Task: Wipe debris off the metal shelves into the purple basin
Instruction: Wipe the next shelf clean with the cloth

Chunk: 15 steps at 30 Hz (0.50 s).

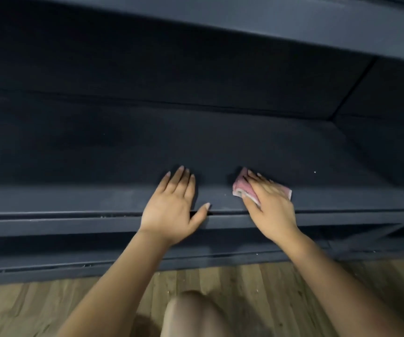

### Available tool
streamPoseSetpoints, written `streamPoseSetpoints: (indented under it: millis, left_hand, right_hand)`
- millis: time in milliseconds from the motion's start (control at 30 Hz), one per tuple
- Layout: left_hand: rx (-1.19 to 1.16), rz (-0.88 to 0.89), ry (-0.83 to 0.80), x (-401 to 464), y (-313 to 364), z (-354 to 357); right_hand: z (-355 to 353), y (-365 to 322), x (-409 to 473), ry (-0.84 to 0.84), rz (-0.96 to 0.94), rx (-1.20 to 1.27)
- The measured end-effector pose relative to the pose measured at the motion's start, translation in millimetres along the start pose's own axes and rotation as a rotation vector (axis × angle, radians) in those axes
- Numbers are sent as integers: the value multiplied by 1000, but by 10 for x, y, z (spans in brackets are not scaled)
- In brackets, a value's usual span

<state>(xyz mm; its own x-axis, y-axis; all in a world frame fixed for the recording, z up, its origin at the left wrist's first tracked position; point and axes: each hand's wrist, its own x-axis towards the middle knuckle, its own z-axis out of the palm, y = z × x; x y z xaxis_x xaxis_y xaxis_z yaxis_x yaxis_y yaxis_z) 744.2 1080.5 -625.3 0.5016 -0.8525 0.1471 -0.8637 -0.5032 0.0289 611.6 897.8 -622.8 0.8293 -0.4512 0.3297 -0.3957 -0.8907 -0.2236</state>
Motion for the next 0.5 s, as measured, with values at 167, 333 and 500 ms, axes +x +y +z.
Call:
streamPoseSetpoints:
  millis: [167,333,500]
  left_hand:
    - [52,4,37,36,-35,66]
    - [88,15,51,31,-53,89]
    - [121,-31,132,13,16,29]
  right_hand:
    - [-13,-21,-10,-16,22,51]
    - [-76,11,-9,-51,29,149]
    - [-352,284,-80,87,83,272]
